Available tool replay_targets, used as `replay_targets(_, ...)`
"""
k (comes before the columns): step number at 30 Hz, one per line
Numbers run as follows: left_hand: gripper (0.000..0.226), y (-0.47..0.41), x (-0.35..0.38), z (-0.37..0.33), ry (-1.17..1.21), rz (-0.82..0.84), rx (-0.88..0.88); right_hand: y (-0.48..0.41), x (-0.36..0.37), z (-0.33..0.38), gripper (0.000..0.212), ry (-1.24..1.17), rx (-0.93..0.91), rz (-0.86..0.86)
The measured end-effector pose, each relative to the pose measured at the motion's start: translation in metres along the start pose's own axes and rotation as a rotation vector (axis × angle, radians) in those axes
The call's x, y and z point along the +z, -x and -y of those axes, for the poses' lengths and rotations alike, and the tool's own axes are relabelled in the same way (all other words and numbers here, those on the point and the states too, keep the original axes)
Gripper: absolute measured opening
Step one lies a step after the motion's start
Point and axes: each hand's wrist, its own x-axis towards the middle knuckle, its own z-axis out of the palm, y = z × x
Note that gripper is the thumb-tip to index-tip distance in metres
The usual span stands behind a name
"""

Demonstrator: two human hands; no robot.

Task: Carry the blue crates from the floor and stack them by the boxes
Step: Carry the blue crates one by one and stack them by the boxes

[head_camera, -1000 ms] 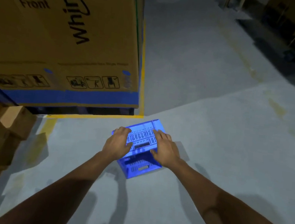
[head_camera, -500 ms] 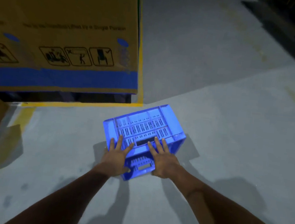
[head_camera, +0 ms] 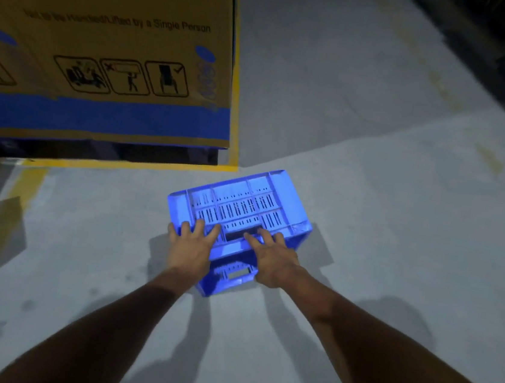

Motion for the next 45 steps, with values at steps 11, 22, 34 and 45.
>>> replay_targets(11, 0.084, 0.044, -0.046, -0.035, -0.016, -0.024, 0.260, 0.097, 0.008, -0.015, 0.033, 0.043, 0.124, -0.167)
replay_targets(22, 0.039, 0.128, -0.225, -0.025, 1.052, -0.282, -0.536, 0.240, -0.162, 0.019, 0.037, -0.245, 0.124, -0.197)
replay_targets(34, 0.012, 0.161, -0.454, -0.036, 2.059, 0.211, -0.368, 0.414, -0.323, 0.068, 0.043, -0.293, 0.215, -0.419)
replay_targets(45, 0.016, 0.196, -0.622, -0.050, 1.311, 0.033, 0.592, 0.519, -0.447, 0.016, 0.047, -0.268, 0.270, -1.031)
